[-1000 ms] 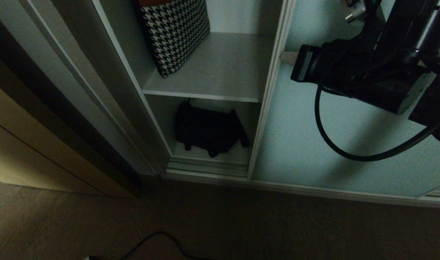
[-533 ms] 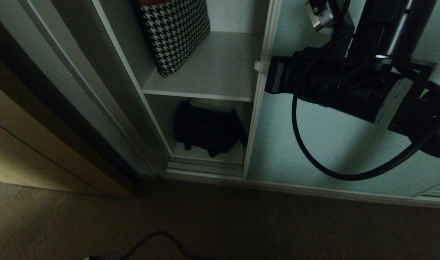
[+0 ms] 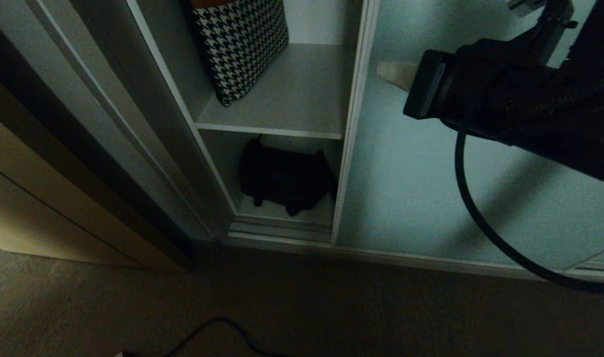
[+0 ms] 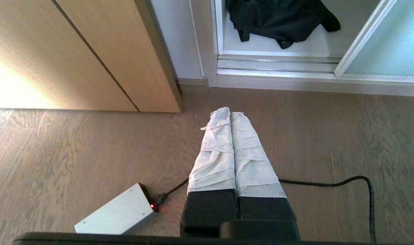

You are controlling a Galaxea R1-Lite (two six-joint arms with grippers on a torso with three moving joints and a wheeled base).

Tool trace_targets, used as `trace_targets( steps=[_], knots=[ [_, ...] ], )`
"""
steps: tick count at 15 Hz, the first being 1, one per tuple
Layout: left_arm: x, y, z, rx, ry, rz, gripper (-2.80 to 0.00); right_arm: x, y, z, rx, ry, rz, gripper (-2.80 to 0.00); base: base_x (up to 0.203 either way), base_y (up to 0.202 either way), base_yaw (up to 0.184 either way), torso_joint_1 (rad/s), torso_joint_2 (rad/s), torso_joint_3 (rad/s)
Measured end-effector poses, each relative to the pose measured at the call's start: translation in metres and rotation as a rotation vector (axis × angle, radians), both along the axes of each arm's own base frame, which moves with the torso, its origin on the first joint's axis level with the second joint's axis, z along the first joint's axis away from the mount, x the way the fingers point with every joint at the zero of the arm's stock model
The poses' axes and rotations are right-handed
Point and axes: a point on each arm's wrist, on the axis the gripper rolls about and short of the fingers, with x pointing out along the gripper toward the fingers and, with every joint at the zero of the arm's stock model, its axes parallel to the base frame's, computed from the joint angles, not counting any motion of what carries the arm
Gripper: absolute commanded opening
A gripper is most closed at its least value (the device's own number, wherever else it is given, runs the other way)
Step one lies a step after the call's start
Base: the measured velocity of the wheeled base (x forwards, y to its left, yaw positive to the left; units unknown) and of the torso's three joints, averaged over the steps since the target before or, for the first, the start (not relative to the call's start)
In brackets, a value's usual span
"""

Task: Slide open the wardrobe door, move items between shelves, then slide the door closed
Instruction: Close the door

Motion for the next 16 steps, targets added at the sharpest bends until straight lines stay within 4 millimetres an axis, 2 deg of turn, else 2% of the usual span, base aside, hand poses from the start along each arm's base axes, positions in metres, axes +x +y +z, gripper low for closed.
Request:
trace_targets(
  steps=[3,7,11,16],
  knots=[
    [0.0,0.0,0.0,0.0,0.0,0.001,-2.8,-0.008,-0.007,0.0,0.005,-0.003,0.001,-2.8,0.0,0.0,0.0,0.0,0.0,0.0],
    [0.0,0.0,0.0,0.0,0.0,0.001,-2.8,-0.003,-0.002,-0.01,-0.016,0.024,0.002,-2.8,0.0,0.0,0.0,0.0,0.0,0.0],
    [0.0,0.0,0.0,0.0,0.0,0.001,-2.8,0.009,0.007,-0.018,-0.015,0.032,-0.008,-2.8,0.0,0.0,0.0,0.0,0.0,0.0],
    [0.0,0.0,0.0,0.0,0.0,0.001,-2.8,0.033,0.017,-0.021,0.054,-0.021,-0.101,-2.8,0.0,0.0,0.0,0.0,0.0,0.0]
  ],
)
